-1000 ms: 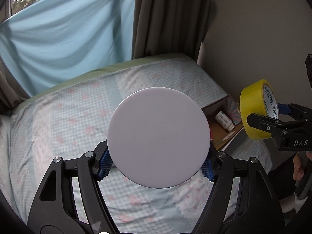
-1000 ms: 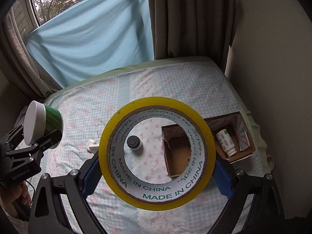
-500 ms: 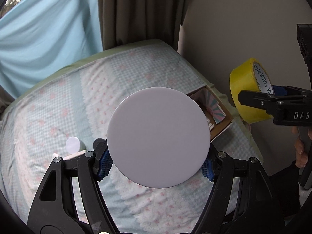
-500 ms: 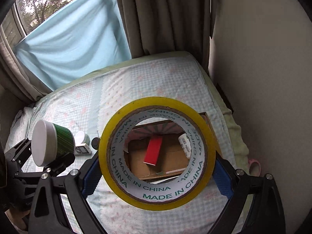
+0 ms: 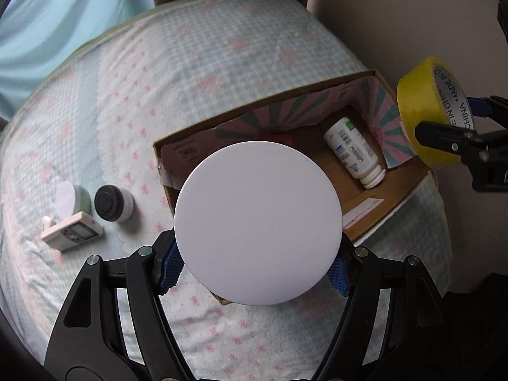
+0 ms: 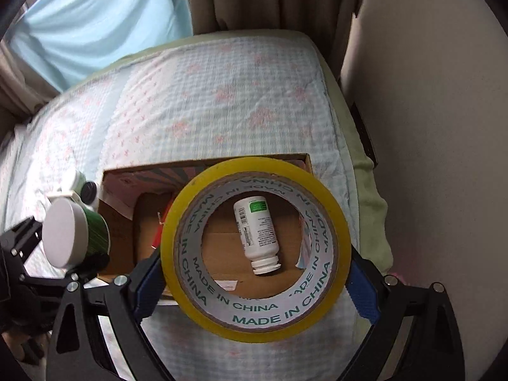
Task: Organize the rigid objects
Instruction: 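Open both tools to release the jar and tape into the cardboard box, then move both tools back toward the remaining items on the bed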
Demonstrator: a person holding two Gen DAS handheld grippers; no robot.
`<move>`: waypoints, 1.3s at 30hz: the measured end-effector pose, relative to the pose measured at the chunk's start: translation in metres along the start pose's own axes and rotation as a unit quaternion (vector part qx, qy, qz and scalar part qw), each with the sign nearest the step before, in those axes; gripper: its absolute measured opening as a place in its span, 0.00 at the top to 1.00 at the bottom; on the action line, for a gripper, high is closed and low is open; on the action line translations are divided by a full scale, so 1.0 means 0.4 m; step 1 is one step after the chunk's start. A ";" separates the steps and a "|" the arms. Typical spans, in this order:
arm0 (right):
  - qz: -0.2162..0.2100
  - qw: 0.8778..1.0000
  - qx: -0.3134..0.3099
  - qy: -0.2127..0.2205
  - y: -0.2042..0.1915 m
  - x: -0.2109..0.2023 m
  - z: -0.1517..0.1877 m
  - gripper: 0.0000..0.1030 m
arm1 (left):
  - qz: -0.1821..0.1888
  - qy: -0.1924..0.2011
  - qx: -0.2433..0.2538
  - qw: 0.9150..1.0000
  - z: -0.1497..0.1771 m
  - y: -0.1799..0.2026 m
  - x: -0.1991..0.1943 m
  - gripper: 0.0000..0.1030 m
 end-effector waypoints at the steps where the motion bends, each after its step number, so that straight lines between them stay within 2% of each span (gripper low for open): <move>1: 0.005 0.999 -0.032 0.003 -0.016 0.025 0.003 0.08 | -0.003 -0.007 -0.006 1.000 -0.002 -0.005 0.022 0.32; 6: 0.013 0.983 -0.178 0.043 -0.101 0.102 0.028 0.08 | -0.011 -0.033 -0.047 0.998 -0.011 -0.051 0.110 0.32; 10: 0.000 0.972 -0.227 0.058 -0.141 0.141 0.042 0.08 | -0.013 -0.037 -0.065 0.997 -0.021 -0.076 0.152 0.32; 16: -0.034 0.969 -0.236 0.059 -0.163 0.181 0.032 0.08 | -0.018 -0.049 -0.079 0.996 -0.043 -0.096 0.198 0.32; 17: -0.039 0.970 -0.234 0.058 -0.165 0.190 0.030 0.07 | -0.020 -0.049 -0.072 0.996 -0.044 -0.093 0.200 0.29; 20: -0.055 0.969 -0.230 0.065 -0.162 0.194 0.030 0.07 | 0.001 -0.020 -0.051 0.998 -0.049 -0.070 0.171 0.00; 22: -0.057 0.966 -0.243 0.075 -0.160 0.188 0.039 0.07 | -0.020 -0.006 -0.040 0.999 -0.055 -0.066 0.143 0.00; 23: -0.059 0.963 -0.251 0.080 -0.160 0.181 0.046 0.00 | -0.022 -0.006 -0.039 0.999 -0.056 -0.066 0.132 0.00; 27: -0.076 0.960 -0.243 0.114 -0.143 0.141 0.064 0.00 | -0.017 -0.003 -0.047 0.999 -0.060 -0.074 0.092 0.00; 30: -0.083 0.964 -0.231 0.097 -0.146 0.137 0.061 0.00 | -0.023 0.003 -0.048 0.999 -0.056 -0.080 0.067 0.00; 35: -0.064 0.965 -0.233 0.106 -0.155 0.113 0.071 0.00 | -0.022 0.011 -0.054 0.998 -0.040 -0.085 0.038 0.00; 39: -0.044 0.970 -0.225 0.084 -0.151 0.103 0.068 0.00 | -0.021 0.014 -0.057 0.998 -0.019 -0.082 0.015 0.00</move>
Point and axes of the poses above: each gripper's, at about its wrist camera, not at the fingertips, and x roughly the way its jaws point, y to its right, z to its underside, the point moved 2 cm from there along x, roughly the way its jaws point, and after that the axes turned 13 degrees about z, right-handed, at the moved point
